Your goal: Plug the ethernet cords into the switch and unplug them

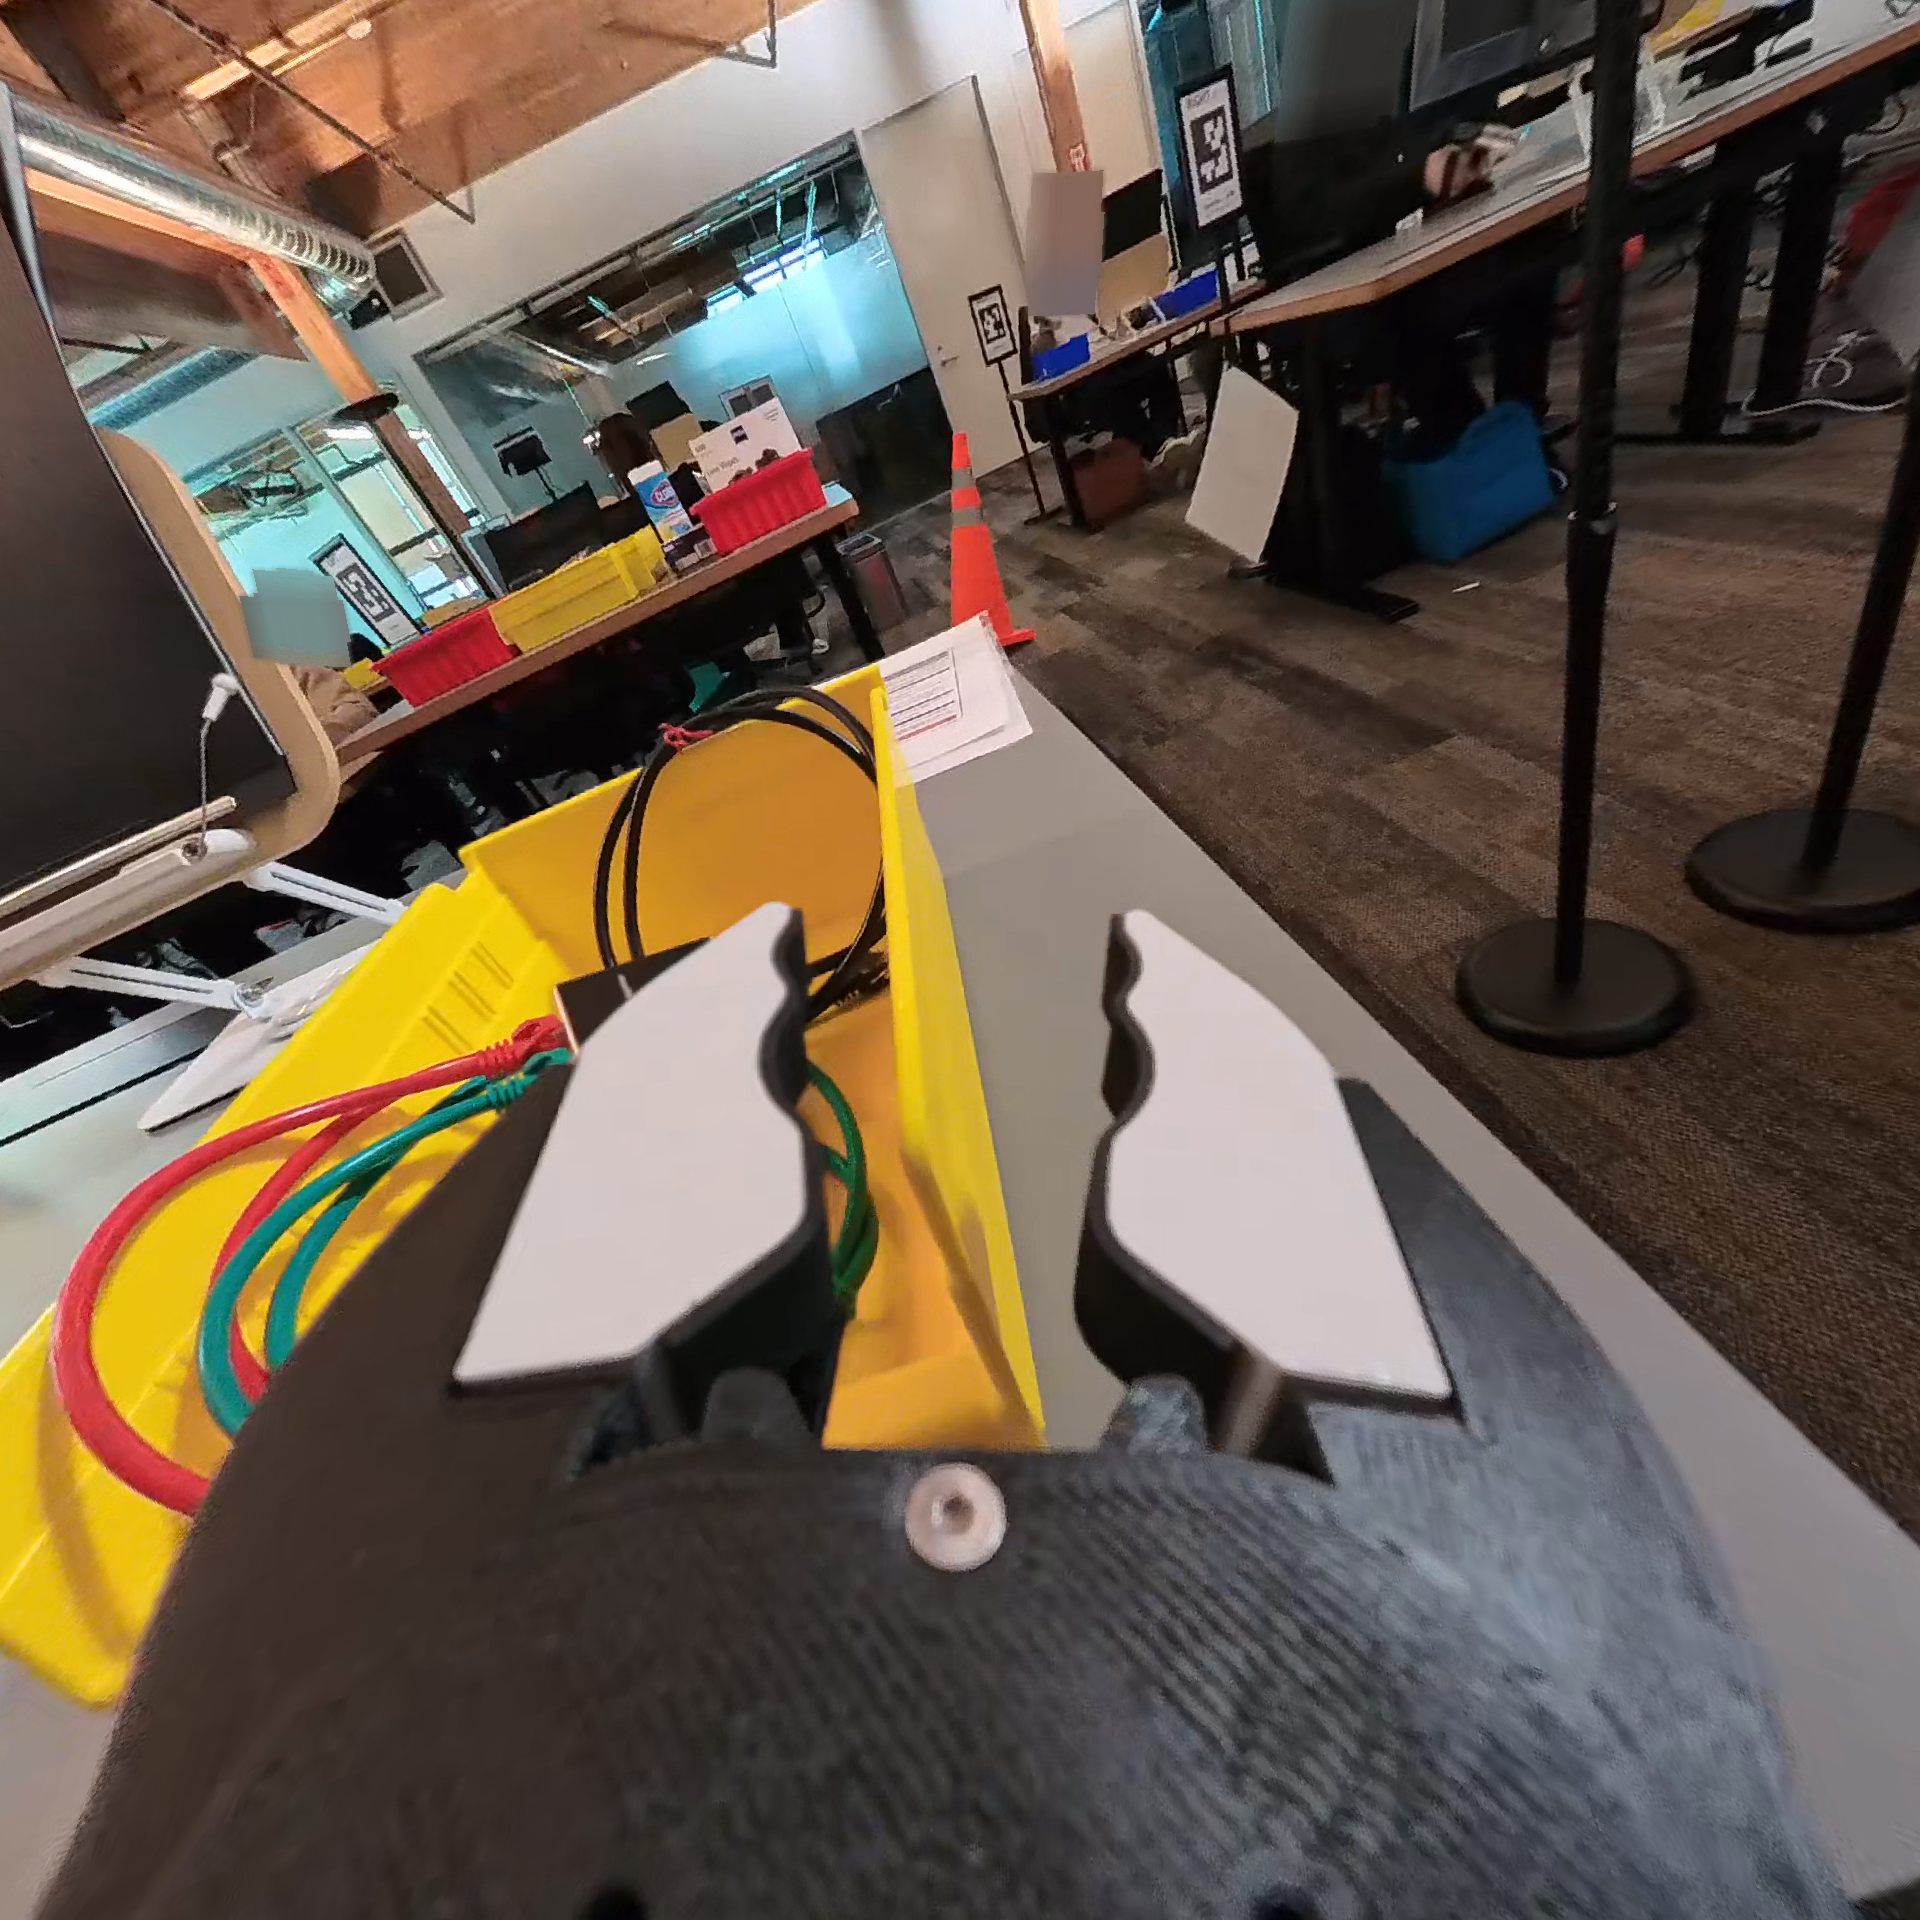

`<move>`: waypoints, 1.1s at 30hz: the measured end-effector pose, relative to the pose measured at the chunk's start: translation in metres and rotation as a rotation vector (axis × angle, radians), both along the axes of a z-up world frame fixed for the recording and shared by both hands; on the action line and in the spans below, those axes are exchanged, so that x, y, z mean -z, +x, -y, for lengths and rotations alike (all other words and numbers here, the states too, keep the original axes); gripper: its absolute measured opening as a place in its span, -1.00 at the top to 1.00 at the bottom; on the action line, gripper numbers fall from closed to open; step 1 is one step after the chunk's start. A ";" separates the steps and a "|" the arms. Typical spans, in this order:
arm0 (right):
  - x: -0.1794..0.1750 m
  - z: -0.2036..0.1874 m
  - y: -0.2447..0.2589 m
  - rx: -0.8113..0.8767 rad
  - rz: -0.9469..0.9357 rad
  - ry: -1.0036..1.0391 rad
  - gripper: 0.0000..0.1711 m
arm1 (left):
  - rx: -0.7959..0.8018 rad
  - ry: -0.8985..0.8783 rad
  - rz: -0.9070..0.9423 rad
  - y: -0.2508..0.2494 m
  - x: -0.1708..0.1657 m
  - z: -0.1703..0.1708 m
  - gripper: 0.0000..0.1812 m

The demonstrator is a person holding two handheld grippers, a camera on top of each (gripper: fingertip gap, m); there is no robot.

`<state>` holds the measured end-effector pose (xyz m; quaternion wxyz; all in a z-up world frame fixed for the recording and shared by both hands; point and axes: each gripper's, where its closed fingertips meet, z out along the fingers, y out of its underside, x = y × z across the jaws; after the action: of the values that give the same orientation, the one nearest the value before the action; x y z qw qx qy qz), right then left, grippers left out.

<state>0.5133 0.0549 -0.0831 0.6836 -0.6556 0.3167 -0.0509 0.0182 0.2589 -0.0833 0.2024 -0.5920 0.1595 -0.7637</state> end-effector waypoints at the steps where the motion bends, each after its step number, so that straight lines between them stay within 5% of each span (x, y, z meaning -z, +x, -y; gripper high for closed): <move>1: 0.004 -0.004 0.000 -0.003 -0.008 -0.013 0.27 | 0.007 0.000 -0.001 0.001 0.000 0.002 0.32; 6: 0.033 -0.021 0.012 0.032 0.014 -0.221 -0.33 | 0.033 -0.017 0.008 0.005 0.000 0.007 0.32; 13: 0.064 -0.028 0.014 -0.016 -0.075 -0.414 -0.37 | 0.000 -0.020 0.014 0.000 -0.001 0.001 0.33; 18: 0.080 -0.029 0.009 -0.066 -0.138 -0.490 -0.11 | -0.015 -0.050 0.042 -0.003 -0.002 -0.004 0.32; 28: 0.082 -0.043 -0.015 -0.231 -0.265 -0.400 0.73 | -0.010 -0.060 0.048 -0.003 -0.002 -0.003 0.32; 33: 0.080 -0.042 -0.013 -0.226 -0.296 -0.362 0.77 | -0.012 -0.066 0.053 -0.004 -0.002 -0.004 0.32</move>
<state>0.4998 0.0972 -0.1632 0.5027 -0.7987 0.3238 0.0666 0.0144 0.2625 -0.0810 0.1915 -0.5789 0.1255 -0.7826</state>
